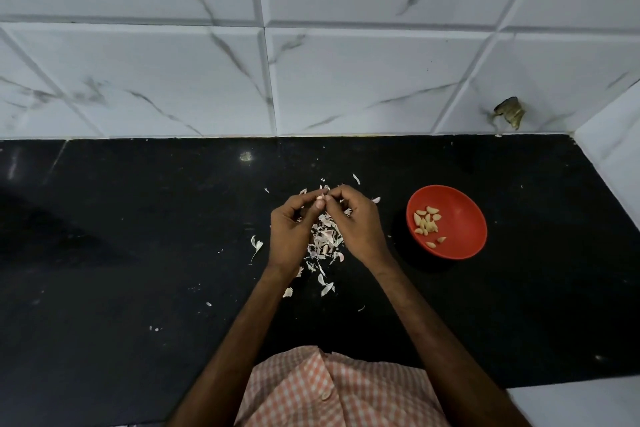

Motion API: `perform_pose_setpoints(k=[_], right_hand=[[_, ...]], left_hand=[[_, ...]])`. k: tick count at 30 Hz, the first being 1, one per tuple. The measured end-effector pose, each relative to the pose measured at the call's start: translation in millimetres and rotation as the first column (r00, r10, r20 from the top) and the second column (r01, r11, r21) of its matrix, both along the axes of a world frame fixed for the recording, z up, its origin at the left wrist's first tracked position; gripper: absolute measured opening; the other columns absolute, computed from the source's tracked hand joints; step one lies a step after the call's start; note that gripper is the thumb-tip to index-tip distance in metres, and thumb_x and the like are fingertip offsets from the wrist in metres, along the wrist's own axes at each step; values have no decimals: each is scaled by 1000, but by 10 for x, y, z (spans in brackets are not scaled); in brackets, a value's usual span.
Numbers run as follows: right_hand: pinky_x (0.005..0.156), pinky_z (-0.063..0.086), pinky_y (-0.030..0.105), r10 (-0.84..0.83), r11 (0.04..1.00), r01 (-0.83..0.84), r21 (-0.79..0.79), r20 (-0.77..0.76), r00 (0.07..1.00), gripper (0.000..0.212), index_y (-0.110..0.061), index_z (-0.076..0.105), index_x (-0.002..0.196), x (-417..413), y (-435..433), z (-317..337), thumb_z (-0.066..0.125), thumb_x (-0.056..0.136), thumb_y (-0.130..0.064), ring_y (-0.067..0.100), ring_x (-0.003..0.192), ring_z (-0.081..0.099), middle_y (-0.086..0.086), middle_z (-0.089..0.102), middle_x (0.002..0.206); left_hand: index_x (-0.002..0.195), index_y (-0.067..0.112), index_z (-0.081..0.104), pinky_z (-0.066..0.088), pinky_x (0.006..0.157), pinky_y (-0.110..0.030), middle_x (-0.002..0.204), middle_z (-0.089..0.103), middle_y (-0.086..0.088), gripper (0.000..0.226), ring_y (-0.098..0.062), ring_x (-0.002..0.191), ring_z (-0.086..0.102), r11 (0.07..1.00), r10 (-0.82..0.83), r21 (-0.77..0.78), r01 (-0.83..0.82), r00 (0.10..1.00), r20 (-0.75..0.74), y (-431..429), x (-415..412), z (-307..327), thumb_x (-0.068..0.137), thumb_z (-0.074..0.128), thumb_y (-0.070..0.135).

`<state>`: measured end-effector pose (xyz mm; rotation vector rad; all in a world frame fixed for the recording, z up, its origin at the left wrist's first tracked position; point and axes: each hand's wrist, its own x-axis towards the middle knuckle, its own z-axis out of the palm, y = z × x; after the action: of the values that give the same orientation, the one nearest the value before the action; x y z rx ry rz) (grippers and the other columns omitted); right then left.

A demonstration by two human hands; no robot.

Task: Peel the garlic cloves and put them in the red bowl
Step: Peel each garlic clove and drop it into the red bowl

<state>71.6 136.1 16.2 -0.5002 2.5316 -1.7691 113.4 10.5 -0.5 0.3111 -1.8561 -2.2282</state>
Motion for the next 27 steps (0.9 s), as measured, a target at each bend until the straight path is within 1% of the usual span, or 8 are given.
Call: perform_pose_setpoints(k=[2,4,8,11,15,20,23,27], right_hand=[[71,44,11,-8,1000,8,4,-4,1000,10,-7,71,92,0,3,-4,62,98,-7,5,80,63,-3,68,86],[71,44,10,-23,1000,23,-7,-1,1000,10,-5,71,91,8,0,-1,63,97,-7,4,79,63,-1,69,86],[71,47,15,-25,999,27,-44,41,999,12,-6,70,88,29,-21,-12,63,97,-9,7,77,65,0,70,81],[70,47,15,-4,999,6,-45,56,998,11,-6,70,87,39,-41,-34,65,96,-9,7,76,65,-4,69,80],[71,46,17,7,999,-5,-46,50,999,11,-8,71,86,28,-51,-54,66,96,-9,7,75,63,-5,68,79],[68,51,26,-27,994,35,-103,82,996,14,-12,70,85,38,-56,-41,63,97,-10,12,75,64,-5,68,78],[65,49,25,-69,989,79,-124,85,994,14,-14,69,86,-10,-15,-21,62,99,-12,8,72,62,-7,67,77],[56,39,16,-130,991,131,-14,59,990,22,-10,66,79,-61,88,-100,64,99,-18,3,57,53,-6,60,66]], left_hand=[[111,14,76,47,65,-15,103,75,-7,20,-4,77,64,1000,13,-4,-13,1000,-4,4,0,2,94,68,7],[106,17,76,49,65,-16,101,77,-2,19,-9,83,69,999,34,1,-34,999,-13,18,11,20,93,70,5],[106,13,75,49,56,-19,97,77,-5,17,-14,87,72,997,72,3,-72,997,-29,41,31,49,96,66,5],[112,10,73,52,64,-18,103,76,-9,20,-17,93,72,995,94,24,-93,995,-36,24,22,39,97,63,3],[107,9,74,56,78,-30,101,76,-8,16,-22,95,71,994,111,-14,-112,993,-33,6,10,3,95,65,3],[105,7,74,57,84,-27,98,77,-5,16,-19,97,73,992,78,-92,-83,995,-58,-7,4,17,94,66,-1],[107,5,74,57,89,-31,103,77,-3,16,-20,102,72,988,48,-147,-56,997,-59,-33,11,-20,93,67,0],[109,11,75,56,90,-29,107,76,-1,21,-18,105,71,992,55,-114,-59,998,-37,-32,18,-42,92,69,0]])
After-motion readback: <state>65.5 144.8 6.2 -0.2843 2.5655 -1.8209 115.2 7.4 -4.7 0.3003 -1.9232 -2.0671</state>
